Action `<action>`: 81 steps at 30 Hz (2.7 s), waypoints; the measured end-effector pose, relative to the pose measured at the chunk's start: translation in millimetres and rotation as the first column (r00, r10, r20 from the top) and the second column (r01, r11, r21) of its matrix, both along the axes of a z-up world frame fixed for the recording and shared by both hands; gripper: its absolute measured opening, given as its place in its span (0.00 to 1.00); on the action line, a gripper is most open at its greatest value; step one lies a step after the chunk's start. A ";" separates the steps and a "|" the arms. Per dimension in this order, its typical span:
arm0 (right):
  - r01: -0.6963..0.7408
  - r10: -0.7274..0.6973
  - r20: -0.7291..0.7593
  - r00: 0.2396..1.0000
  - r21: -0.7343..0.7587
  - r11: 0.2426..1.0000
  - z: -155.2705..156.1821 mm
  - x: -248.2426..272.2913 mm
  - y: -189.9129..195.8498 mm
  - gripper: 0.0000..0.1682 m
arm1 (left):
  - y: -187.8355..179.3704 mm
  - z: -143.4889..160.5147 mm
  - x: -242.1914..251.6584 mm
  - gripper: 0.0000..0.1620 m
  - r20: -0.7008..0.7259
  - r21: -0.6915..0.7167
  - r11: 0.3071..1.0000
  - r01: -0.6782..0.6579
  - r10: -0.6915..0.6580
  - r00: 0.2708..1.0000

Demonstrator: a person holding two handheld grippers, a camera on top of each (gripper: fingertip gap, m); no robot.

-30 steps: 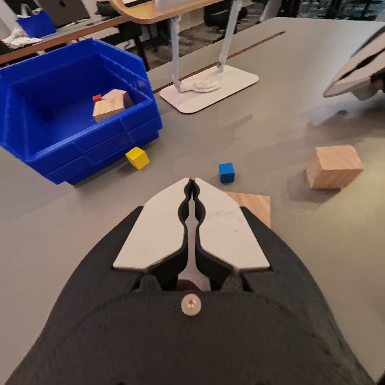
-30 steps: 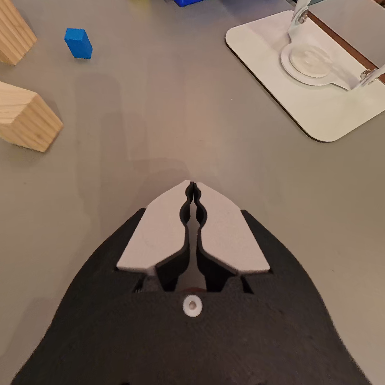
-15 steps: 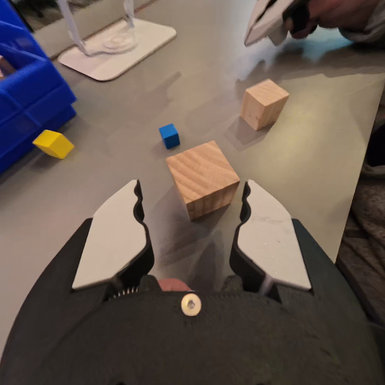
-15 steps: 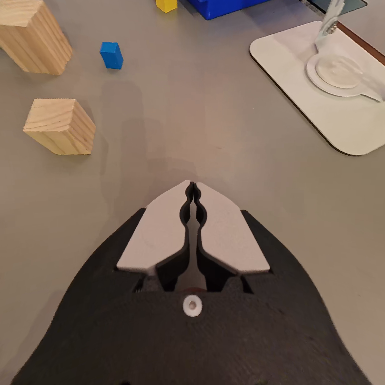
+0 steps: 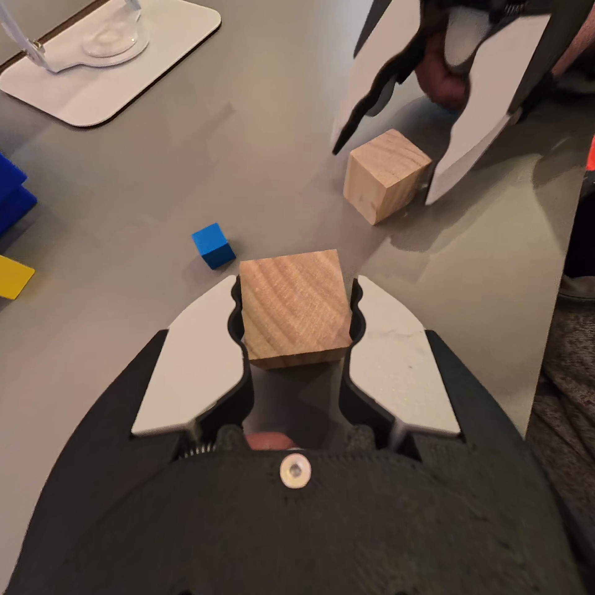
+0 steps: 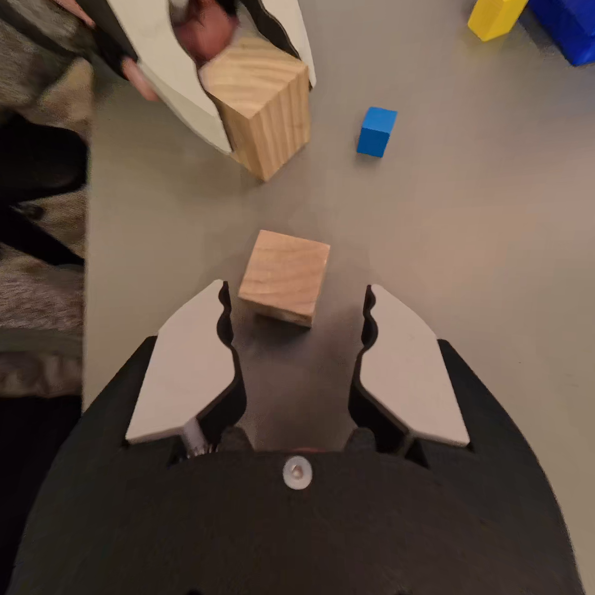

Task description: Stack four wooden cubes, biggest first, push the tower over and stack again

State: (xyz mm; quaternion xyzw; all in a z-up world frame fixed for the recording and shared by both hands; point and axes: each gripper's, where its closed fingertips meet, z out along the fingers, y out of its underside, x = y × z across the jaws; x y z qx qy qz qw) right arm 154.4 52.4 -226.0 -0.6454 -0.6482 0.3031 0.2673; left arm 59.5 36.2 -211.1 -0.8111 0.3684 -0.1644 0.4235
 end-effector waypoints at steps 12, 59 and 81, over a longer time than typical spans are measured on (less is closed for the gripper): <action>0.123 -0.125 -0.078 0.989 -0.034 0.992 36.6 73.6 67.1 0.29 | 74.7 15.6 101.2 0.37 -0.009 0.010 0.988 0.154 -0.154 0.988; 0.188 -0.150 -0.207 0.967 0.178 0.966 121.4 54.6 90.3 0.31 | 80.2 -14.9 -26.6 0.14 -0.176 0.018 0.941 -0.339 0.336 0.925; 0.135 -0.131 -0.042 0.990 0.095 0.986 2.2 -197.4 136.7 0.23 | 157.9 -5.5 -139.9 0.13 -0.073 0.013 0.920 -0.393 0.393 0.917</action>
